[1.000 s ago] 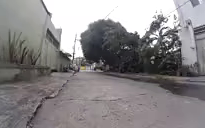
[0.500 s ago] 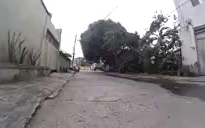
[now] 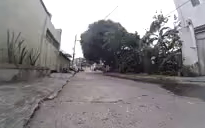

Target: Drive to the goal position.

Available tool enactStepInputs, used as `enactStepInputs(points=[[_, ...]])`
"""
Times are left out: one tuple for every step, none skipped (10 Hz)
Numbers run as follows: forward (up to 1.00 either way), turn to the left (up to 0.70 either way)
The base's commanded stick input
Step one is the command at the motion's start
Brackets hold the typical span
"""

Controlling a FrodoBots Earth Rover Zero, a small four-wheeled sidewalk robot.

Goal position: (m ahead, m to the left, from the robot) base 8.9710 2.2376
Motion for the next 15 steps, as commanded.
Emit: enactStepInputs(points=[[0.11, 0.00], [0.11, 0.00], [0.11, 0.00], [0.11, 0.00], [0.11, 0.00], [0.11, 0.00], [0.11, 0.00], [0.11, 0.00], [0.11, 0.00], [0.11, 0.00], [0.11, 0.00], [0.11, 0.00], [0.11, 0.00], [0.11, 0.00], [0.11, 0.00]])
